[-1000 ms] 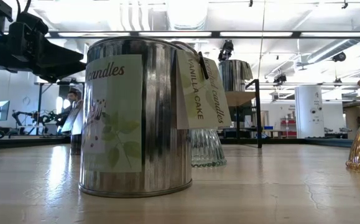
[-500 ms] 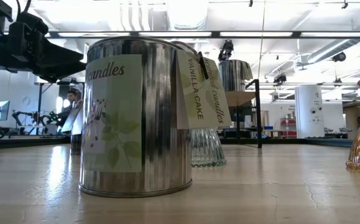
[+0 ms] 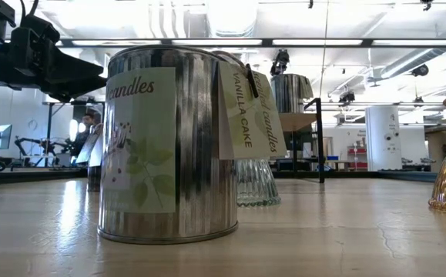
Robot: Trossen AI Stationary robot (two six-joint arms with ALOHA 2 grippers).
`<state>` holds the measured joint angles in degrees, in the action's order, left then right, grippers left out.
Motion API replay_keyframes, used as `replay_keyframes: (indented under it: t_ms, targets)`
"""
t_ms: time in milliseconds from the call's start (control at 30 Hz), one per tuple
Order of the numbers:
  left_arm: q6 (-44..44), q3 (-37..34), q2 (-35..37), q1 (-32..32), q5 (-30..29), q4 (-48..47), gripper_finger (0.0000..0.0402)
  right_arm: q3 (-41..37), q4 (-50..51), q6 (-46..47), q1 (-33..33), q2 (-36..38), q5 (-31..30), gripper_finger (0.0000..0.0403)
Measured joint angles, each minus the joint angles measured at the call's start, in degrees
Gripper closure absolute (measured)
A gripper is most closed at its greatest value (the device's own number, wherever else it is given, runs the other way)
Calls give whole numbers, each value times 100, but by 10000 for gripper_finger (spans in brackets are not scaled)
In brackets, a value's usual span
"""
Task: Pick & Place candle stick holders
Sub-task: Put the right orange glass candle holder on the shelf aligned with the green glass candle holder
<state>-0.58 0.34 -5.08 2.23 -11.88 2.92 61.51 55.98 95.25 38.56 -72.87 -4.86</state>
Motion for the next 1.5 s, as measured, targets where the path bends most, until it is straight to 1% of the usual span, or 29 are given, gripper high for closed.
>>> replay_keyframes:
  t_ms: [100,300,400,500,667,767,833,1067,1267,1500]
  targets:
    - [-2,0,0,1,0,0,128,-18,17,-266,-210,-11,333,336]
    - [-2,0,0,1,0,0,128,-43,71,-889,-377,-10,389,269]
    - [-2,0,0,1,0,0,128,-130,78,-1174,-375,-34,445,248]
    - [-2,0,0,0,1,0,128,-280,67,-1439,-375,-55,799,235]
    - [-2,0,0,1,0,0,128,-469,43,-1739,-387,-295,1346,223]
    - [-2,0,-2,1,0,0,128,-474,-67,-1914,-408,-556,1410,219]
    - [-2,0,-2,1,0,0,128,-475,-309,-2090,-427,-761,1423,218]
    - [-2,0,-2,-1,0,0,128,-473,-879,-2575,-446,-1554,1880,219]
    - [-1,0,-4,1,0,0,128,-465,-1268,-2626,-499,-2084,1950,219]
    - [0,0,-4,-1,2,0,128,-465,-1405,-2632,-687,-2381,1838,218]
